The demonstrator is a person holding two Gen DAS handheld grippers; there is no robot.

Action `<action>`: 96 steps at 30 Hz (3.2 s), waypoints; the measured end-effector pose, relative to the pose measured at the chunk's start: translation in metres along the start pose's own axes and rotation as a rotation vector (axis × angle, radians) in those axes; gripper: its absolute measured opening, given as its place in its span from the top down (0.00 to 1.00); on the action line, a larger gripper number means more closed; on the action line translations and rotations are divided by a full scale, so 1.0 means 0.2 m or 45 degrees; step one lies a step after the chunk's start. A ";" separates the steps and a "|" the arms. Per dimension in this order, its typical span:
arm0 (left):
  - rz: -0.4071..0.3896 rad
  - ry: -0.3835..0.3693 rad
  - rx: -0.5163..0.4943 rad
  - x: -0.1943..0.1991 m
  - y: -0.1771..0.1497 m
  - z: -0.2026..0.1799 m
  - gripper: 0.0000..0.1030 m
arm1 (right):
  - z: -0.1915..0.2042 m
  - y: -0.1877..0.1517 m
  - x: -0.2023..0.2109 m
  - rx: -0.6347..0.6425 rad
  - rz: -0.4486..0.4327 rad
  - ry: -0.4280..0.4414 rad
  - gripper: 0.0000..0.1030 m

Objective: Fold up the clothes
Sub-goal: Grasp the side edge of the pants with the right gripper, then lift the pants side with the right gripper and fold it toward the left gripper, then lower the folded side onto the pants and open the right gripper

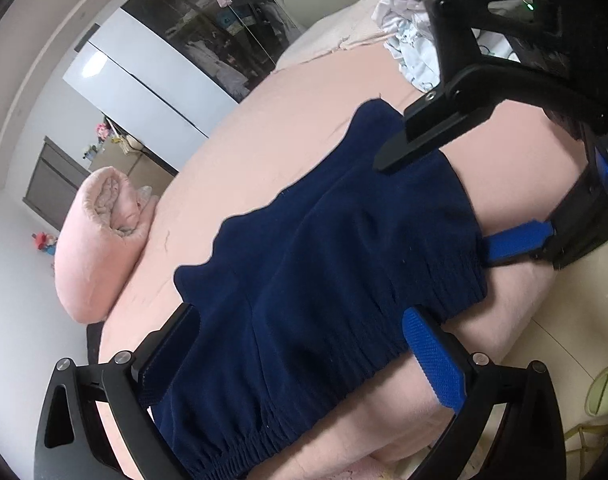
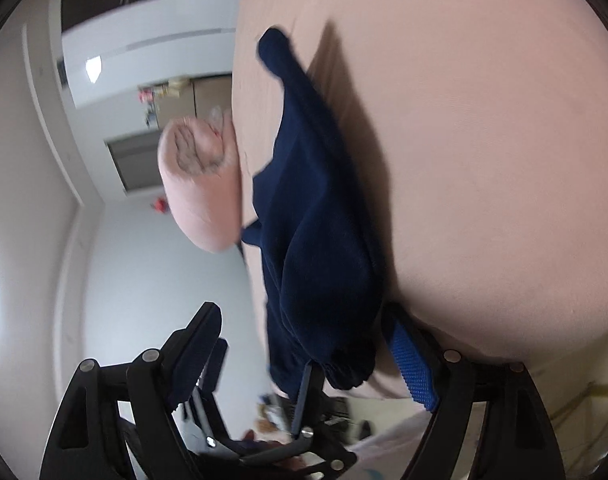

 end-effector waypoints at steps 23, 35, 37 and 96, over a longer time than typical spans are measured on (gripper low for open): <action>-0.085 -0.240 0.037 0.04 0.07 -0.02 0.00 | 0.16 0.09 -0.19 0.035 0.028 -0.009 0.30; -0.139 -0.182 -0.161 0.03 0.09 -0.18 0.00 | 0.24 0.12 -0.19 0.072 0.095 -0.061 0.76; -0.140 -0.175 -0.168 0.02 0.09 -0.19 0.00 | 0.29 0.13 -0.20 0.105 0.107 -0.076 0.76; 0.073 -0.405 0.002 0.00 0.14 -0.43 0.62 | 0.23 0.11 0.03 0.176 0.130 -0.123 0.74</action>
Point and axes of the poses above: each gripper's, at about its wrist camera, not at the fingertips, and x roughly against the way its jaws point, z to its left, y to its top, the point moved 1 cm from there along -x, roughly the way its jaws point, and after that the axes turned 4 degrees about -y, right-handed, at the moved point
